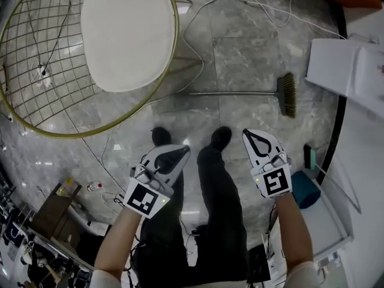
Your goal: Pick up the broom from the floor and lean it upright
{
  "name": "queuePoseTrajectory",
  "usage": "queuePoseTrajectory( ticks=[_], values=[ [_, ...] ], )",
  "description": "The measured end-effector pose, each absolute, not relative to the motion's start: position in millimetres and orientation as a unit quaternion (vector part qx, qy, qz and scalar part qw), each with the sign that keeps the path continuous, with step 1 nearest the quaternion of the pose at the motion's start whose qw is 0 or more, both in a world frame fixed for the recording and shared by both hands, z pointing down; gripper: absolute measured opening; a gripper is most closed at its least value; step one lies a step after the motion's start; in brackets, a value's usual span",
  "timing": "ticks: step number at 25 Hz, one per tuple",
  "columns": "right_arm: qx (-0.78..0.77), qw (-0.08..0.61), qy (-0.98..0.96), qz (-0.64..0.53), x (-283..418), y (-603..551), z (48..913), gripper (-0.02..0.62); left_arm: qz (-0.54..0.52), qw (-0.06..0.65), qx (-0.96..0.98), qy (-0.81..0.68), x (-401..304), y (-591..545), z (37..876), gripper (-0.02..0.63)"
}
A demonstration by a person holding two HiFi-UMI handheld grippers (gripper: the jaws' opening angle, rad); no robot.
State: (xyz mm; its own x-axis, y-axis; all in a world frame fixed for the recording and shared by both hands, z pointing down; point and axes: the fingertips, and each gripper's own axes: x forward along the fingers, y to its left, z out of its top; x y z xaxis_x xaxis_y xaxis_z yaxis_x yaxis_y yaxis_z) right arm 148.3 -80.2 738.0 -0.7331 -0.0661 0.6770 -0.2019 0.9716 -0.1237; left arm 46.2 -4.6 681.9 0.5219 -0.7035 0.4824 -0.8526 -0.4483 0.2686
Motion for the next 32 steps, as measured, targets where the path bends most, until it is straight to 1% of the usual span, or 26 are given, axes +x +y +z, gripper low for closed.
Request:
queuePoseTrajectory(
  ticks=[16,19,24,32],
  values=[
    [0.064,0.381,-0.919,0.083,142.2,-71.1,929.2,0.0,0.178,0.252,0.868,-0.389,60.2,-0.3,848.9,0.011],
    [0.049,0.39,-0.917,0.076,141.6,-68.5,961.4,0.004,0.176,0.269,0.869,-0.377,63.5,2.0,876.0,0.011],
    [0.025,0.391,-0.918,0.063,141.2,-69.5,1008.3,0.041,0.163,0.284,0.881,-0.341,70.6,1.4,907.1,0.011],
    [-0.011,0.42,-0.906,0.044,143.5,-79.8,1084.0,0.095,0.169,0.287,0.903,-0.272,82.4,4.2,966.1,0.011]
  ],
)
